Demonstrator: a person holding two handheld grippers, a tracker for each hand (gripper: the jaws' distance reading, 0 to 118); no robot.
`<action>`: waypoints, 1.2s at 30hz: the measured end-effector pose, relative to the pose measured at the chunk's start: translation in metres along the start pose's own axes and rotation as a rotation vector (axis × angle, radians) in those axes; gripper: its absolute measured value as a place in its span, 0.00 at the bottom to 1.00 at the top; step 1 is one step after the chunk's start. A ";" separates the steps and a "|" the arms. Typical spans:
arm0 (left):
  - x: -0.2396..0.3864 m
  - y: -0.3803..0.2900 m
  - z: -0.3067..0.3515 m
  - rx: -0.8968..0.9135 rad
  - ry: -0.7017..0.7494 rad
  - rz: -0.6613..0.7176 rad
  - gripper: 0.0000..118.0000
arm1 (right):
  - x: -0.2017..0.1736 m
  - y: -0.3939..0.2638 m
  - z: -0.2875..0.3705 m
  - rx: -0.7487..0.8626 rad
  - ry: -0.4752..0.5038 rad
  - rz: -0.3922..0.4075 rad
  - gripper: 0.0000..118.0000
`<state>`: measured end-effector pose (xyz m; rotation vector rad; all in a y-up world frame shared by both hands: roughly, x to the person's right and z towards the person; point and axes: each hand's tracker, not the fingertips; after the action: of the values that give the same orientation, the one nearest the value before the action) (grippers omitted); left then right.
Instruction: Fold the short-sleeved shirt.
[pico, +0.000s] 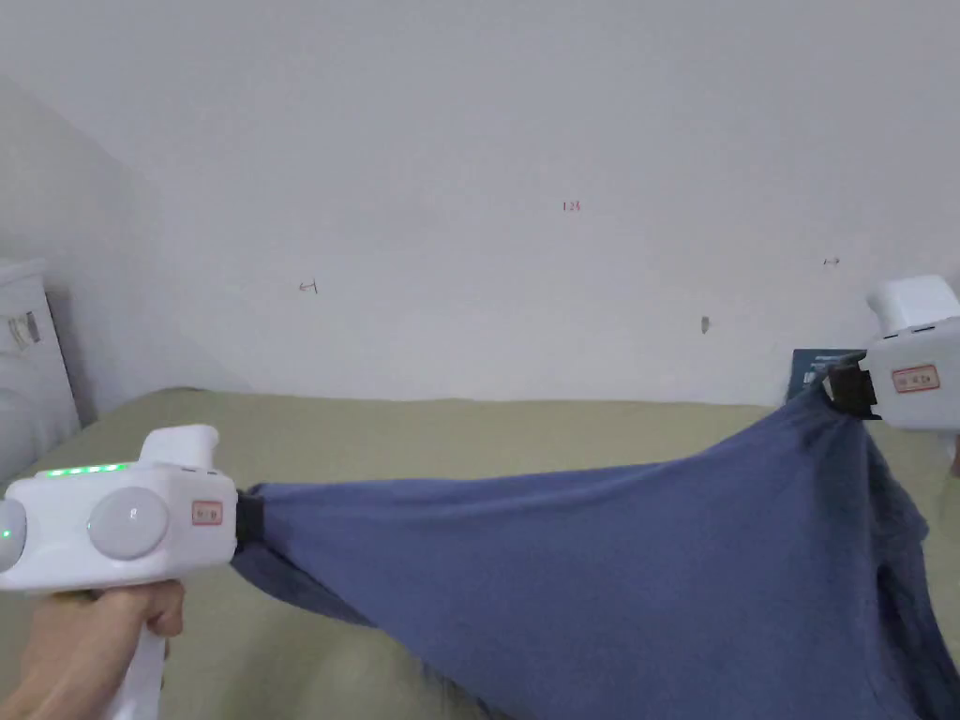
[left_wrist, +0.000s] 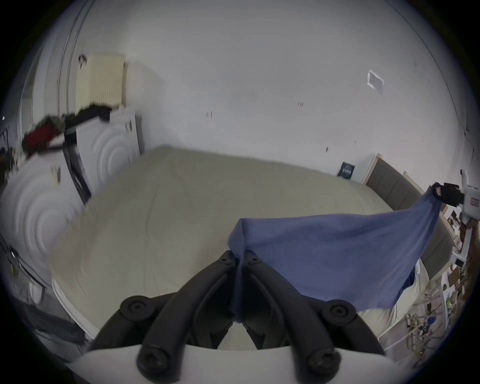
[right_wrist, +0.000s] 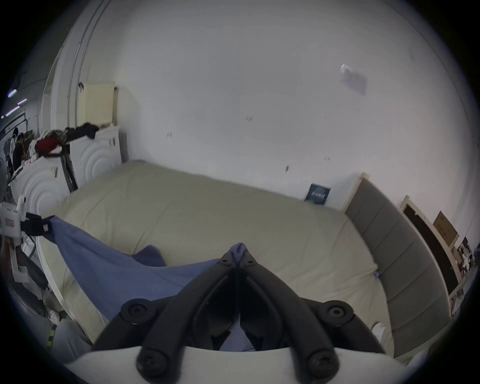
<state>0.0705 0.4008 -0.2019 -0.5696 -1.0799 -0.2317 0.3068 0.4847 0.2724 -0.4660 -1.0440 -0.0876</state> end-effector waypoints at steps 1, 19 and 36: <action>0.005 0.017 0.005 0.034 0.008 0.000 0.03 | 0.004 0.007 0.009 0.020 -0.020 -0.007 0.02; 0.061 0.194 0.062 0.215 0.124 -0.102 0.03 | 0.041 0.110 0.054 0.199 -0.121 -0.160 0.02; 0.092 0.267 -0.013 0.225 0.193 -0.140 0.03 | 0.063 0.187 -0.039 0.195 -0.189 -0.113 0.02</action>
<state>0.2426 0.6247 -0.2116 -0.2640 -0.9441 -0.2771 0.4243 0.6464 0.2474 -0.2412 -1.2515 -0.0418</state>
